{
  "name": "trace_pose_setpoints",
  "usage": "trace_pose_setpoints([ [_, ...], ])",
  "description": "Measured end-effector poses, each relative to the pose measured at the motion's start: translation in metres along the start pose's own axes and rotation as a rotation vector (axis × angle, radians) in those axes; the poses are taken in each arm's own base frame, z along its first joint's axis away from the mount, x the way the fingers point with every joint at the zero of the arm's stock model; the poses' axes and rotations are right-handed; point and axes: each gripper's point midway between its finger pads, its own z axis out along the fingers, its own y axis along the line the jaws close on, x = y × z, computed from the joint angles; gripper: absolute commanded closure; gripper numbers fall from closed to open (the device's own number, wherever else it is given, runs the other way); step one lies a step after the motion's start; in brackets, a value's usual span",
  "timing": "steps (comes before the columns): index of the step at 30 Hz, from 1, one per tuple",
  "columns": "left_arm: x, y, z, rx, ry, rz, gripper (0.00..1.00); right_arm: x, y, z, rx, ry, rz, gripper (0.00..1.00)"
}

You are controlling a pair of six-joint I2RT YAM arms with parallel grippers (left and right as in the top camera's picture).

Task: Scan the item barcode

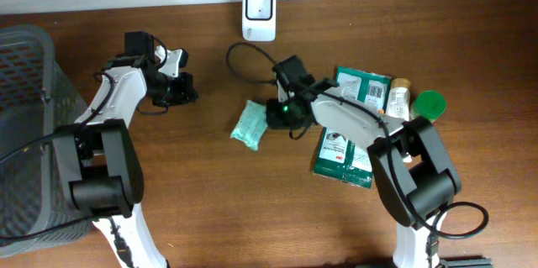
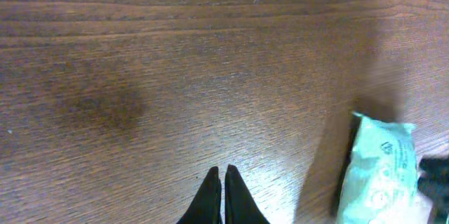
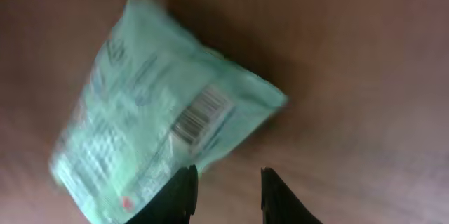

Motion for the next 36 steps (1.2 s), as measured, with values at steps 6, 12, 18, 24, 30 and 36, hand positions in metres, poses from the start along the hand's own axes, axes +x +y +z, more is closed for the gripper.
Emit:
trace_pose_setpoints([
  [6,0.001,0.0,0.0,0.0,0.004,-0.002,0.98,-0.039,0.036,-0.004,-0.141,-0.166,-0.122,0.67],
  [12,0.002,0.028,-0.004,-0.134,0.005,-0.023,1.0,-0.022,0.085,-0.001,-0.262,-0.132,-0.034,0.66],
  [18,0.004,0.088,-0.026,-0.339,-0.015,-0.139,0.86,0.021,0.107,0.017,-0.165,-0.071,-0.013,0.66],
  [24,0.005,0.089,-0.026,-0.351,-0.012,-0.141,0.85,0.074,0.056,0.014,0.006,0.179,0.016,0.61],
  [30,0.006,0.089,-0.026,-0.352,-0.009,-0.142,0.8,0.041,0.035,-0.028,0.018,0.192,0.007,0.53],
  [36,0.007,0.085,-0.024,-0.35,0.0,-0.139,0.54,-0.003,-0.016,-0.064,-0.084,0.149,0.133,0.36],
])
